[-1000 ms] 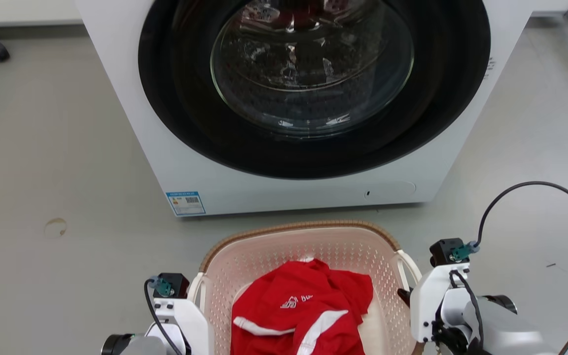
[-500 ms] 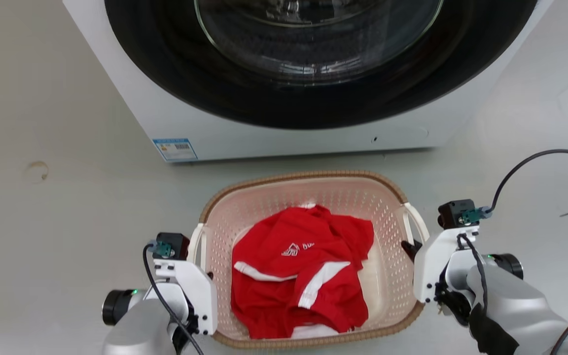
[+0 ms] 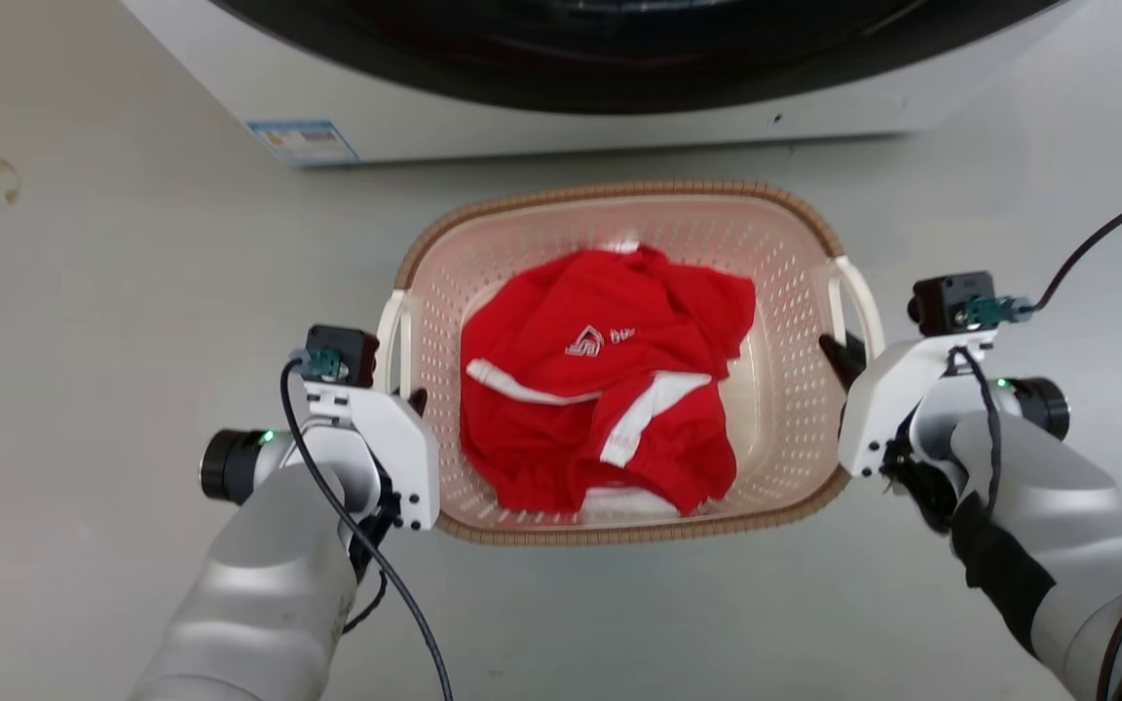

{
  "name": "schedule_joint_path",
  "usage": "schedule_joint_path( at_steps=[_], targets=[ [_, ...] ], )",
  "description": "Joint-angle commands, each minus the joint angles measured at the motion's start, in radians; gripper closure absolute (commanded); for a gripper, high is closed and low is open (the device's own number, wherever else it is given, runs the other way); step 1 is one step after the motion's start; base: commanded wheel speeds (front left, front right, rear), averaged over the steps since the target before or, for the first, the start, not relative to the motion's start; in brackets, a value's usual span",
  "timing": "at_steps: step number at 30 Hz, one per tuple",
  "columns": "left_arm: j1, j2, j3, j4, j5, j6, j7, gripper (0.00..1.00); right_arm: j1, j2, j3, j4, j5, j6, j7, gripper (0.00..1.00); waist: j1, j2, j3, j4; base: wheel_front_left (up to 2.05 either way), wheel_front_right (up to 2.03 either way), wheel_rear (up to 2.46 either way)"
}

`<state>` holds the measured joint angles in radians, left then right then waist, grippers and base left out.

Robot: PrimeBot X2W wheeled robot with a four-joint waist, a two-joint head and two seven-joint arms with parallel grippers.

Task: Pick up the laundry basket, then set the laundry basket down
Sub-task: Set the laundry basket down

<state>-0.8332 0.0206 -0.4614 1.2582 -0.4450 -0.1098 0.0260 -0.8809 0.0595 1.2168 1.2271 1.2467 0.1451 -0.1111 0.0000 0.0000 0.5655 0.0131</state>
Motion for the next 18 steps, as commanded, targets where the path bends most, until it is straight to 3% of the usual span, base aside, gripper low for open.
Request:
schedule_joint_path(
  at_steps=[1, 18],
  targets=[
    [0.003, 0.139, 0.022, 0.033, 0.016, 0.036, -0.004, 1.00, -0.016, -0.134, -0.017, 0.063, -0.011, -0.014, -0.040, 1.00, 0.0000, 0.0000, 0.074, 0.004, 0.00, 0.00, 0.00],
    [-0.160, 0.111, -0.006, 0.033, 0.025, 0.040, -0.102, 1.00, -0.139, -0.175, -0.092, 0.064, -0.075, -0.014, -0.131, 1.00, 0.0000, 0.0000, 0.323, 0.023, 0.00, 0.00, 0.00]
  ],
)
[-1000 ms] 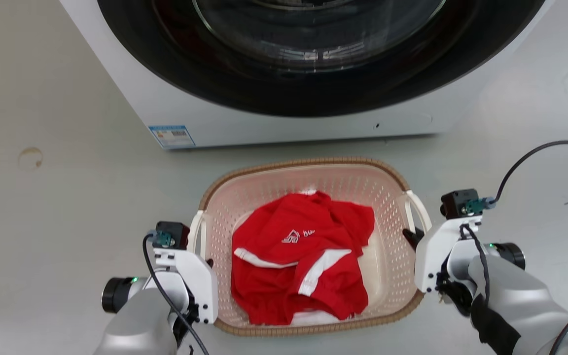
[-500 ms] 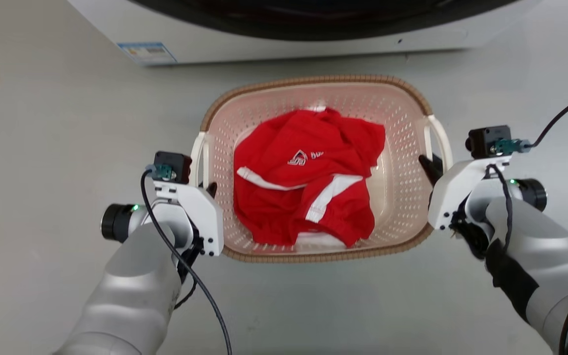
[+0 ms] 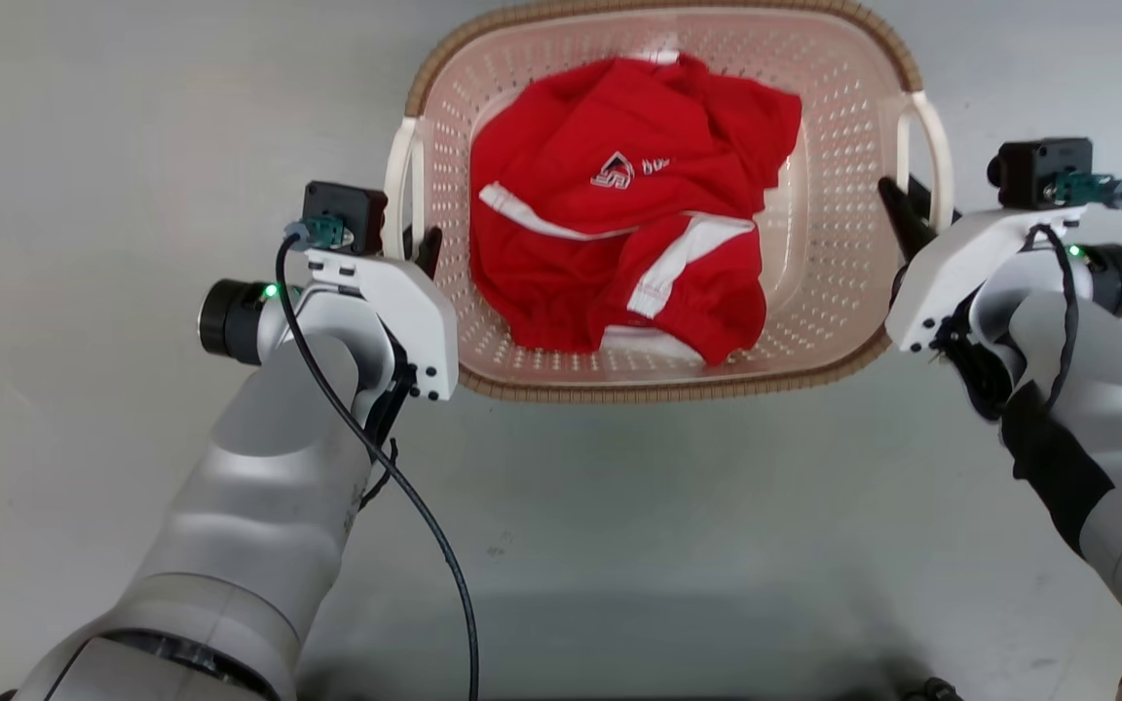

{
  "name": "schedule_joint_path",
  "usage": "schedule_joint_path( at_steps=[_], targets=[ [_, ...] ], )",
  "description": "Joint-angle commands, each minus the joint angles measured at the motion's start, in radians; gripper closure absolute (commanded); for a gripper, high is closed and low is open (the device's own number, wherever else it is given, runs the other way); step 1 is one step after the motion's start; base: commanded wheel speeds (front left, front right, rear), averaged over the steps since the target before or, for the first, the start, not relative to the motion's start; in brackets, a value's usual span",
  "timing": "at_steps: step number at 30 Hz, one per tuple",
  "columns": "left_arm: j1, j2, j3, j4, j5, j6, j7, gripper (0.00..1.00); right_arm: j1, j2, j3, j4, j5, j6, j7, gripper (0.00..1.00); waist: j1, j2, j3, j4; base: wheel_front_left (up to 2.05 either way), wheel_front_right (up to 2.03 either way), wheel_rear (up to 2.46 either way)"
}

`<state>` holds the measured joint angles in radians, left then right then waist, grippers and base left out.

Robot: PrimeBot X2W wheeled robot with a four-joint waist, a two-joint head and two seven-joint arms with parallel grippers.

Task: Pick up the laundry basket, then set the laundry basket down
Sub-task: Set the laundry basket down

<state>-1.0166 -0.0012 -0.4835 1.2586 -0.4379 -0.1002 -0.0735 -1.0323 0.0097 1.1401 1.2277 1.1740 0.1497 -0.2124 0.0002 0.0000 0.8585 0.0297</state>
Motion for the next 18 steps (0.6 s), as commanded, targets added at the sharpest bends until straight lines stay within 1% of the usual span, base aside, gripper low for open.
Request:
schedule_joint_path(
  at_steps=[1, 7, 14, 15, 16, 17, 18],
  targets=[
    [0.014, 0.132, 0.016, 0.032, 0.018, 0.034, -0.015, 1.00, 0.006, -0.127, -0.021, 0.063, -0.008, -0.019, -0.033, 1.00, -0.0002, 0.0000, 0.040, 0.007, 0.00, 0.00, 0.00],
    [-0.016, 0.120, 0.009, 0.032, 0.017, 0.047, -0.043, 1.00, -0.019, -0.134, -0.052, 0.063, -0.043, -0.019, -0.046, 1.00, -0.0002, 0.0000, 0.083, 0.016, 0.00, 0.00, 0.00],
    [-0.023, 0.111, 0.005, 0.032, 0.007, 0.043, -0.076, 1.00, -0.028, -0.123, -0.089, 0.063, -0.074, -0.019, -0.049, 1.00, -0.0002, 0.0000, 0.100, 0.014, 0.00, 0.00, 0.00],
    [-0.024, 0.108, 0.007, 0.032, 0.003, 0.042, -0.083, 1.00, -0.031, -0.120, -0.098, 0.063, -0.075, -0.019, -0.049, 0.98, -0.0002, 0.0000, 0.102, 0.014, 0.00, 0.00, 0.00],
    [-0.028, 0.105, 0.009, 0.032, -0.001, 0.038, -0.103, 0.69, -0.037, -0.117, -0.105, 0.063, -0.080, -0.019, -0.049, 0.19, -0.0002, 0.0000, 0.104, 0.014, 0.00, 0.00, 0.00],
    [-0.032, 0.102, 0.013, 0.032, -0.007, 0.033, -0.120, 0.00, -0.044, -0.112, -0.110, 0.061, -0.088, -0.019, -0.049, 0.00, -0.0002, 0.0000, 0.106, 0.014, 0.00, 0.00, 0.00],
    [-0.033, 0.099, 0.011, 0.032, -0.009, 0.023, -0.130, 0.00, -0.046, -0.108, -0.115, 0.053, -0.095, -0.019, -0.049, 0.00, -0.0002, 0.0000, 0.108, 0.013, 0.00, 0.00, 0.00]
  ],
)
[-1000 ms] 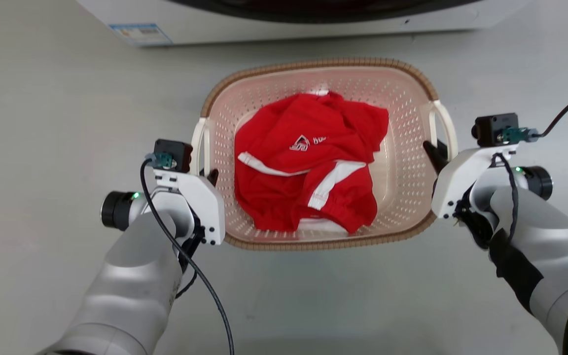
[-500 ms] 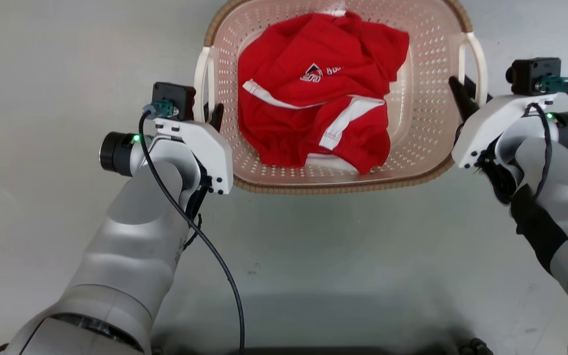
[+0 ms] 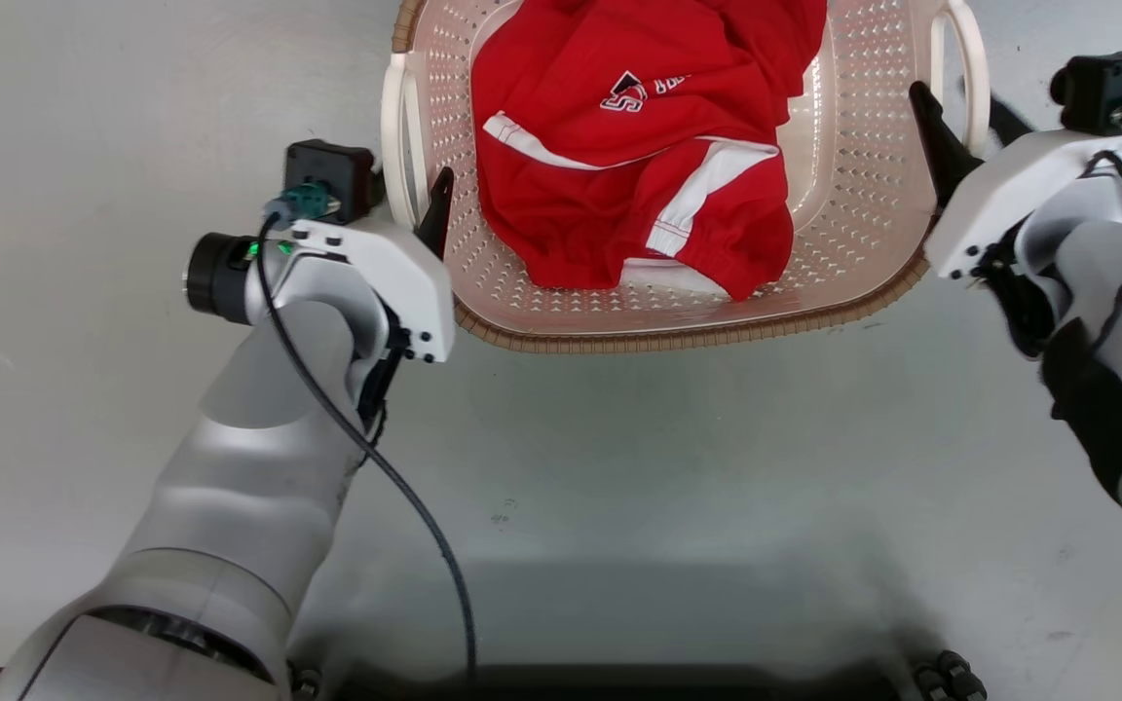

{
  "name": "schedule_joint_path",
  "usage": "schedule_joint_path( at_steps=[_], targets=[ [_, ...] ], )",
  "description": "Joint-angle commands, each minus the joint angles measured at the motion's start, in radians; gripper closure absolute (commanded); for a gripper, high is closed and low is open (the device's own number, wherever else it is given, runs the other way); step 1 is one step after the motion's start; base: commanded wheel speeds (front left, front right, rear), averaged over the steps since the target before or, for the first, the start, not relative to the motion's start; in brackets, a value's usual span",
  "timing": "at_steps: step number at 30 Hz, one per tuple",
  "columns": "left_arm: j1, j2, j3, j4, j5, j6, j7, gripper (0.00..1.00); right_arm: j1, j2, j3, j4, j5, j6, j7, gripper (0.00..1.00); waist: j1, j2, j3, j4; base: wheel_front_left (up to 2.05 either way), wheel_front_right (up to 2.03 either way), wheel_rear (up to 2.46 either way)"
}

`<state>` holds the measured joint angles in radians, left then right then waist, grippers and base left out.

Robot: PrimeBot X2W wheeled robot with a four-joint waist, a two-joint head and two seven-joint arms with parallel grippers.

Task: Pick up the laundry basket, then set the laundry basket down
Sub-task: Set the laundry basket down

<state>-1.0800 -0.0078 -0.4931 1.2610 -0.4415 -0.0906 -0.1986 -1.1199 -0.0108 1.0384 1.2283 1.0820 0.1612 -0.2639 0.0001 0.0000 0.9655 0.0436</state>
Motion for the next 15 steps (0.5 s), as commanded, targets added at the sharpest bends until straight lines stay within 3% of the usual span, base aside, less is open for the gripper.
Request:
schedule_joint_path(
  at_steps=[1, 8, 15],
  targets=[
    [0.028, 0.102, 0.017, 0.028, -0.006, 0.004, -0.015, 0.00, 0.041, -0.085, -0.017, 0.041, -0.013, -0.030, 0.002, 0.00, -0.0001, 0.0000, 0.002, 0.000, 0.00, 0.00, 0.00],
    [0.029, 0.087, -0.004, 0.019, -0.016, -0.032, -0.053, 0.00, 0.070, -0.094, -0.042, -0.037, -0.055, -0.030, 0.002, 0.00, -0.0001, 0.0000, 0.001, 0.004, 0.00, 0.00, 0.00],
    [0.042, 0.082, -0.027, -0.020, -0.044, -0.039, -0.062, 0.00, 0.112, -0.095, -0.027, -0.113, -0.039, -0.030, 0.003, 0.00, -0.0001, 0.0000, -0.006, 0.004, 0.00, 0.00, 0.00]
  ],
)
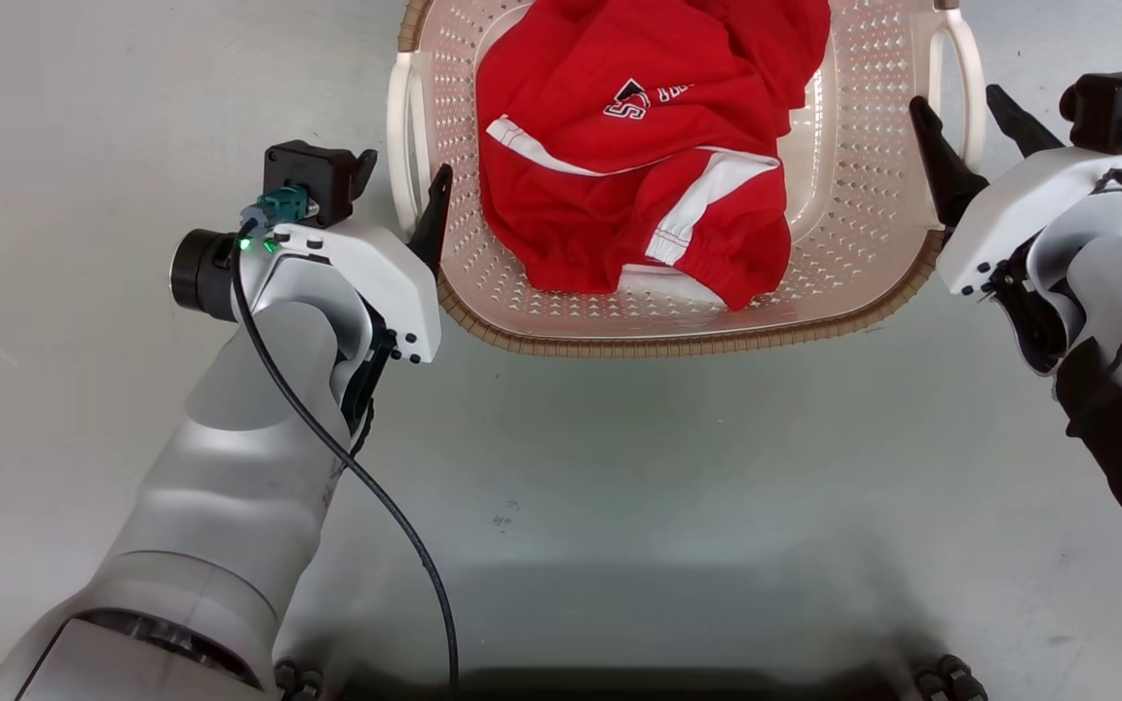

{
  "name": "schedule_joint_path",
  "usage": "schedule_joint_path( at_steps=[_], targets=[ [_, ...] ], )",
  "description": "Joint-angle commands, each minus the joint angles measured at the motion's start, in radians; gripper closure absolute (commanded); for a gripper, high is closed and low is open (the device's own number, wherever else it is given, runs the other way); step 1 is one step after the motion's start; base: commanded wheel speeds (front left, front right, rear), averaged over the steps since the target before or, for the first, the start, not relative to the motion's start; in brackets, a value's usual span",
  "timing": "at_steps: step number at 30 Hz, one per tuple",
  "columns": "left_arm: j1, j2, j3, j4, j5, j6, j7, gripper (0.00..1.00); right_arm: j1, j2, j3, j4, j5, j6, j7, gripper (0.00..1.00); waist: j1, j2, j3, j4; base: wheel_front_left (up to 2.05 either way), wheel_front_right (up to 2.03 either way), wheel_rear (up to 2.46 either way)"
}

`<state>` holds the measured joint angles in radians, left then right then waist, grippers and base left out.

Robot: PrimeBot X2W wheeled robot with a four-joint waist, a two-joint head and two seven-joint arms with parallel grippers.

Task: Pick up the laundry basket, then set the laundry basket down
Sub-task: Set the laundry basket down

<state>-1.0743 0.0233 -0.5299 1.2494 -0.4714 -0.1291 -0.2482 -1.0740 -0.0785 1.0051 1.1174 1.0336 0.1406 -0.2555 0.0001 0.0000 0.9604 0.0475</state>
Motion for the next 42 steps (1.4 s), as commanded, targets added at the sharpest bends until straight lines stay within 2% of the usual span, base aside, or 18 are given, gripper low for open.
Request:
schedule_joint_path(
  at_steps=[1, 14, 30, 35, 42],
  targets=[
    [0.039, 0.050, 0.004, -0.014, -0.021, -0.001, -0.013, 0.00, 0.068, -0.029, 0.012, -0.010, 0.016, -0.010, -0.006, 0.00, -0.0001, 0.0000, -0.001, 0.000, 0.00, 0.00, 0.00],
    [0.044, 0.073, -0.054, -0.086, -0.093, -0.001, -0.013, 0.00, 0.071, -0.061, 0.094, -0.109, 0.108, -0.010, 0.000, 0.00, -0.0001, 0.0000, -0.003, 0.002, 0.00, 0.00, 0.00],
    [0.053, 0.087, -0.090, -0.089, -0.147, -0.001, -0.013, 0.00, 0.045, -0.073, 0.164, -0.106, 0.175, -0.010, -0.006, 0.00, -0.0001, 0.0000, -0.033, 0.005, 0.00, 0.00, 0.00],
    [0.059, 0.087, -0.073, -0.083, -0.167, -0.001, -0.013, 0.00, 0.036, -0.074, 0.150, -0.109, 0.159, -0.010, -0.006, 0.00, -0.0001, 0.0000, -0.050, 0.007, 0.00, 0.00, 0.00],
    [0.074, 0.090, -0.056, -0.072, -0.175, -0.001, -0.014, 0.00, 0.051, -0.072, 0.077, -0.120, 0.088, -0.010, -0.006, 0.00, -0.0001, 0.0000, -0.076, 0.009, 0.00, 0.00, 0.00]
  ],
)
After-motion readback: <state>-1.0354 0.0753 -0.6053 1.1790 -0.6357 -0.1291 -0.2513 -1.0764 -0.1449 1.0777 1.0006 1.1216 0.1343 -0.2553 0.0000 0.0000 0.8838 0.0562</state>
